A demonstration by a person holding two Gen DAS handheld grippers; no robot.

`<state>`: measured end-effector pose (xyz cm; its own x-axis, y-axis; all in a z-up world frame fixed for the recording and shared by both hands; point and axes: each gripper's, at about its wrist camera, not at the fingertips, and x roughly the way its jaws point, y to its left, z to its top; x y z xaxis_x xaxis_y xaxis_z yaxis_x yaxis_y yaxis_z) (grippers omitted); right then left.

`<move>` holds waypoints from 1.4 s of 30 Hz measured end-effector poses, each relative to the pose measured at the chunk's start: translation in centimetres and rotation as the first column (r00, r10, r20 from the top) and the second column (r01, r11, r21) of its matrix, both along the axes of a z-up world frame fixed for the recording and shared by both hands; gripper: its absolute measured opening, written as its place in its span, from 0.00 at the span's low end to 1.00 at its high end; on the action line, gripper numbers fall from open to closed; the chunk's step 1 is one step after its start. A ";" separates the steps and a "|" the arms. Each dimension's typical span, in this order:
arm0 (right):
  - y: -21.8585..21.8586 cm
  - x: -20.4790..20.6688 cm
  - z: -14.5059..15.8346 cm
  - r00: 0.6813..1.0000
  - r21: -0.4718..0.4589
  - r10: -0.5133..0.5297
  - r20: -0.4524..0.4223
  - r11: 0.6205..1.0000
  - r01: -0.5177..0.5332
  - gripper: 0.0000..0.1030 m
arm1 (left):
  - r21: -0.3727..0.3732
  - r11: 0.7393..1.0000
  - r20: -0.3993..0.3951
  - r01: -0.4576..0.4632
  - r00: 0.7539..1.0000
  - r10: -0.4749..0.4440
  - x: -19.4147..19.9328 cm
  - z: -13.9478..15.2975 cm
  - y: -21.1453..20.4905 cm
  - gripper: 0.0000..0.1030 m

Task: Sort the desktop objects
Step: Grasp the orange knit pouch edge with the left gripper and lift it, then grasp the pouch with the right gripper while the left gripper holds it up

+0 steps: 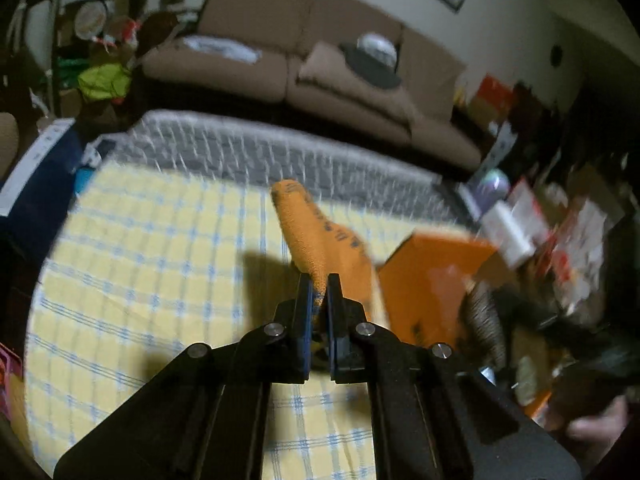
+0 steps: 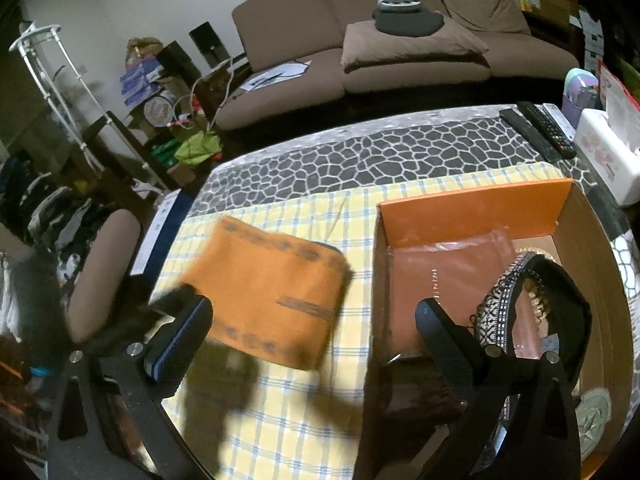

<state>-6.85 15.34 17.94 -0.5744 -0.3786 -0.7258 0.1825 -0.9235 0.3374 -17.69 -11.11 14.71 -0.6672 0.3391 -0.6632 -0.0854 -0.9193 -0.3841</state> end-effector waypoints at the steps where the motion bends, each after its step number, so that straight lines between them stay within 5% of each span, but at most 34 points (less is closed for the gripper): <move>1: -0.1 0.1 0.1 1.000 -0.001 0.008 -0.003 1.000 -0.008 1.00 | 0.012 1.000 -0.018 -0.005 1.000 0.005 0.2 1.0 -0.5 0.06; 9: -2.4 0.6 -0.2 0.996 0.022 0.089 -0.006 0.996 -0.089 1.00 | 0.087 0.996 -0.123 -0.023 0.992 0.034 2.3 6.5 -3.8 0.06; 15: -5.1 1.5 -0.3 0.979 0.024 0.201 -0.024 0.979 -0.200 1.00 | 0.093 0.995 -0.139 -0.025 0.990 0.038 3.1 7.6 -4.2 0.06; 22: -10.1 3.4 -0.9 0.914 0.054 0.403 -0.038 0.914 -0.401 1.00 | 0.103 0.995 -0.152 -0.003 0.988 0.019 4.0 8.6 -3.8 0.06; 26: -11.9 3.9 -1.2 0.917 0.121 0.394 -0.071 0.915 -0.384 0.99 | 0.117 0.993 -0.170 0.028 0.985 -0.008 4.6 9.5 -3.0 0.06; 29: -12.0 3.7 -1.5 0.933 0.142 0.349 -0.092 0.932 -0.335 0.86 | 0.130 0.990 -0.185 0.052 0.982 -0.027 5.0 10.2 -2.2 0.06; 32: -11.0 3.1 -1.8 0.952 0.106 0.291 -0.093 0.954 -0.281 0.61 | 0.151 0.986 -0.192 0.070 0.981 -0.040 5.2 10.7 -1.6 0.06; 34: -9.9 2.7 -1.7 0.963 0.067 0.250 -0.098 0.967 -0.244 0.27 | 0.169 0.982 -0.190 0.080 0.981 -0.047 5.1 10.7 -1.4 0.06; 35: -9.3 2.5 -1.6 0.969 0.053 0.227 -0.100 0.974 -0.222 0.21 | 0.182 0.980 -0.187 0.086 0.981 -0.052 5.0 10.7 -1.3 0.06; 42: -3.4 1.7 0.1 0.990 -0.009 0.070 -0.126 0.997 -0.071 0.17 | 0.220 0.962 -0.179 0.161 0.976 -0.122 4.7 10.2 1.5 0.06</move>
